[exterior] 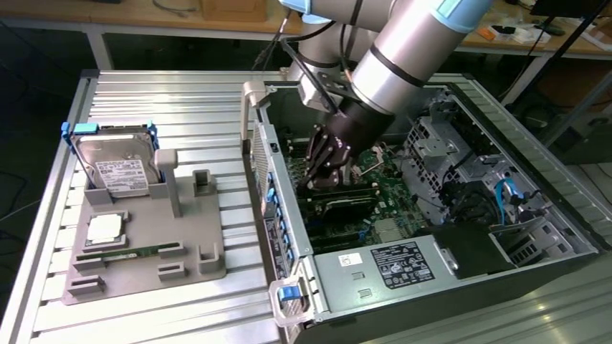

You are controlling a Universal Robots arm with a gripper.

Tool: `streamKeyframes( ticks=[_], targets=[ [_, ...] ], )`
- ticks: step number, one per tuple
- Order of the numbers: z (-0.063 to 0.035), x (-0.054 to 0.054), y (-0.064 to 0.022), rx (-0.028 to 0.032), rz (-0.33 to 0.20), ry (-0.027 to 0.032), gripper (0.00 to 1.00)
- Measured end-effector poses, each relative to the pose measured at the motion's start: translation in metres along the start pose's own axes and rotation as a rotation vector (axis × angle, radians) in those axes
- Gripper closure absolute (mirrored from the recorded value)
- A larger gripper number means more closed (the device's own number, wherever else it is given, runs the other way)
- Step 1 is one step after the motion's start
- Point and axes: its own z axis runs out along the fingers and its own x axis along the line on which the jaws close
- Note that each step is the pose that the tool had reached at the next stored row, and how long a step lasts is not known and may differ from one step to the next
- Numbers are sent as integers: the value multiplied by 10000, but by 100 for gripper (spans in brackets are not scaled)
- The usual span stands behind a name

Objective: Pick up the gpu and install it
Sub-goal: 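Press down on the gpu until it lock into place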

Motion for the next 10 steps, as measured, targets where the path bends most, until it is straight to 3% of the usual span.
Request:
streamKeyframes(
  ticks=[2, 4, 5, 7, 10],
  targets=[
    [-23, 0, 10, 9, 54, 139, 89],
    [-27, -3, 11, -19, 65, 183, 89],
    [-29, -4, 7, -73, 63, 188, 89],
    [-38, -6, -14, -222, 55, 204, 89],
    [-71, -13, -101, -631, 27, 243, 89]
  ],
)
